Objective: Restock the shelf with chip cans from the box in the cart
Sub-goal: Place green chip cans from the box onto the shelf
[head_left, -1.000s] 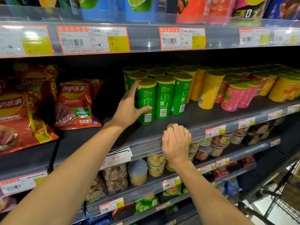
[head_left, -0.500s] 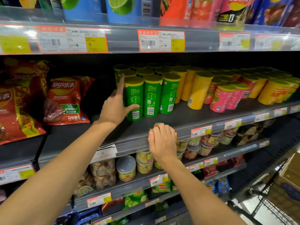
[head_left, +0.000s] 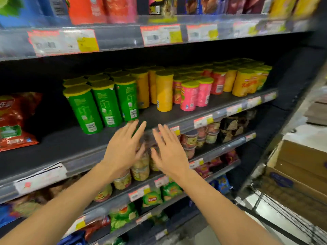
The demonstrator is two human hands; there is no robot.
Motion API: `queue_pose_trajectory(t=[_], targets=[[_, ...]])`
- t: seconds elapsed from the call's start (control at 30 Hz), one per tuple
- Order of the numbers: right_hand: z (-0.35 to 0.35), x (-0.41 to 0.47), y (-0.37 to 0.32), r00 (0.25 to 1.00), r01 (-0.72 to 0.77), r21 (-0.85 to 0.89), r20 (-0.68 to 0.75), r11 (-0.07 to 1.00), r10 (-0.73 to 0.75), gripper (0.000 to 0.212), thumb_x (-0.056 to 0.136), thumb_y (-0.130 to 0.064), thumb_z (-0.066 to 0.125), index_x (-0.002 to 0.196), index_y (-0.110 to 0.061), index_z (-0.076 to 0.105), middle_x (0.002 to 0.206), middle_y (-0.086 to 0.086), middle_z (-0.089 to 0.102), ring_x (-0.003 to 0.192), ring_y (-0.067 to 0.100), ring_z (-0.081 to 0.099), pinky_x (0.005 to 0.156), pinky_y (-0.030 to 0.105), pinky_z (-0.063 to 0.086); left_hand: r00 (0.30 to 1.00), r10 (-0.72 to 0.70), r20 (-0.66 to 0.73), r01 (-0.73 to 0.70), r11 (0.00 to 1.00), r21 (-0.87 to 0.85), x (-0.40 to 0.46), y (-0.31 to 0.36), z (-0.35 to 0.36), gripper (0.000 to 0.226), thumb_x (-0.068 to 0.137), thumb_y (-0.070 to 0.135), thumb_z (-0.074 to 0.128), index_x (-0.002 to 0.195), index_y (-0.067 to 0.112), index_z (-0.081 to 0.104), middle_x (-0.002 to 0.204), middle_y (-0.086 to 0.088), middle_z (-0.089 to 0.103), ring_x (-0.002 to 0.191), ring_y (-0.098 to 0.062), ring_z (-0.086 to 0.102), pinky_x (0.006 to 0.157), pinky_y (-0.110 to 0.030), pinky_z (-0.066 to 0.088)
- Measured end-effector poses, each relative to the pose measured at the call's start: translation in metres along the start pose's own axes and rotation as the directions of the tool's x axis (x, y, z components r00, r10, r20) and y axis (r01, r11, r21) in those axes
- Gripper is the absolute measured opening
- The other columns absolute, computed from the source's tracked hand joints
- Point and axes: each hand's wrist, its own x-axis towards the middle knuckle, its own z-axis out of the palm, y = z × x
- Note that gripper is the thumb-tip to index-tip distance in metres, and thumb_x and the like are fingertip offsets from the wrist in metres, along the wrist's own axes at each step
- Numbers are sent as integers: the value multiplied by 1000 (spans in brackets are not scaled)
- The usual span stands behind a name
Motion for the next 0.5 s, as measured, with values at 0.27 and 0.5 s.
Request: queue_pose_trajectory(t=[0.27,0.5], targets=[[-79,-102,121,973,-218,-179,43,959,229,56,97,-33,48,145,-3,46,149,19,46,140,34,41,115,49,34,957,277,82,-268,958,-105,77,175,61,58,85,37,49,133,6,58,129,-21,61,116,-38,60,89,-50,52],[-146,-213,207,798,-535,-357,82,766,597,58,93,-36,43,139,-3,52,143,20,51,133,36,48,110,51,40,831,530,170,-494,843,-213,115,329,108,60,85,40,50,135,7,56,130,-20,59,119,-36,58,90,-44,51]])
